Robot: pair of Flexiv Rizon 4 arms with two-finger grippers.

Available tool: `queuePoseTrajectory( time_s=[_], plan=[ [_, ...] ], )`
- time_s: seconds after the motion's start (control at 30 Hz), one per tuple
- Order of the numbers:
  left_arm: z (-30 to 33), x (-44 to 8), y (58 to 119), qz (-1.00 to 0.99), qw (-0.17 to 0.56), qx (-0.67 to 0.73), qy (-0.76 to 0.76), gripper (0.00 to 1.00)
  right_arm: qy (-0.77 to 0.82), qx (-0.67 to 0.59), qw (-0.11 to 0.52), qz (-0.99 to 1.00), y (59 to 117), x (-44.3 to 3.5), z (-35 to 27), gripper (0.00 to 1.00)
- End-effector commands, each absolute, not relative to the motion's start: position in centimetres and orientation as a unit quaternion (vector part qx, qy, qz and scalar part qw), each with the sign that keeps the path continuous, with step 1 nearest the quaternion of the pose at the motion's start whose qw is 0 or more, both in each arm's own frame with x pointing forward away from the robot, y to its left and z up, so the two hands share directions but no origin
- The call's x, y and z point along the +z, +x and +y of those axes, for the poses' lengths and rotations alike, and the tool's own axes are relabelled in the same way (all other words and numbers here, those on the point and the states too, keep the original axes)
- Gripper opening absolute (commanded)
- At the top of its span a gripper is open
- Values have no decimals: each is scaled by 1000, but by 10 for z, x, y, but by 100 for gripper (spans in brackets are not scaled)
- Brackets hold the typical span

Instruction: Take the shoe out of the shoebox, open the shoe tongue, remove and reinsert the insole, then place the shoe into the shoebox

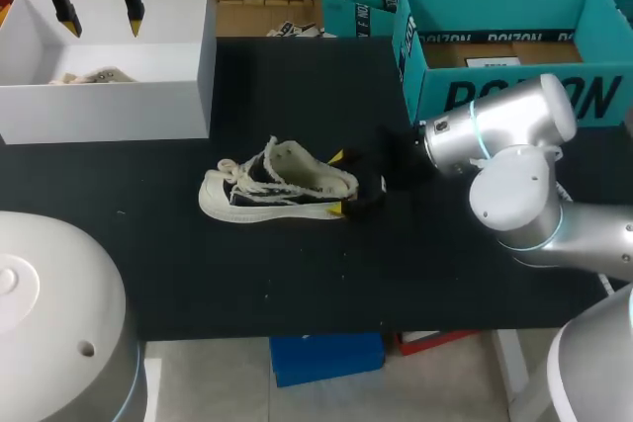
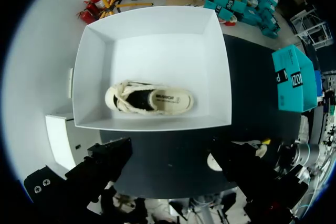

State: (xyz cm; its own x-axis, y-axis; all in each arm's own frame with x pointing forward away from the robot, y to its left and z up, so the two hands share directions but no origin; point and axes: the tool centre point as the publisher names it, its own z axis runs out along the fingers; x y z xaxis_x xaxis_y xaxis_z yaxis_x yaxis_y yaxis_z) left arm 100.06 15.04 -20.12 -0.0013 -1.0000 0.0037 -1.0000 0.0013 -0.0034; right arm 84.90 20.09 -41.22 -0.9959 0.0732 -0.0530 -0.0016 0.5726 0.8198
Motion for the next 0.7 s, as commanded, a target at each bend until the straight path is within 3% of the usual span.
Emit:
queuePoseTrajectory(
  time_s=[0.03, 0.7],
  plan=[
    [150, -201, 1000, -707, 0, 1, 707, 100, 27, 462, 43, 885, 845, -420, 209, 100],
    [150, -201, 1000, -707, 0, 1, 707, 100, 34, 462, 36, 885, 844, -433, 210, 100]
  ],
)
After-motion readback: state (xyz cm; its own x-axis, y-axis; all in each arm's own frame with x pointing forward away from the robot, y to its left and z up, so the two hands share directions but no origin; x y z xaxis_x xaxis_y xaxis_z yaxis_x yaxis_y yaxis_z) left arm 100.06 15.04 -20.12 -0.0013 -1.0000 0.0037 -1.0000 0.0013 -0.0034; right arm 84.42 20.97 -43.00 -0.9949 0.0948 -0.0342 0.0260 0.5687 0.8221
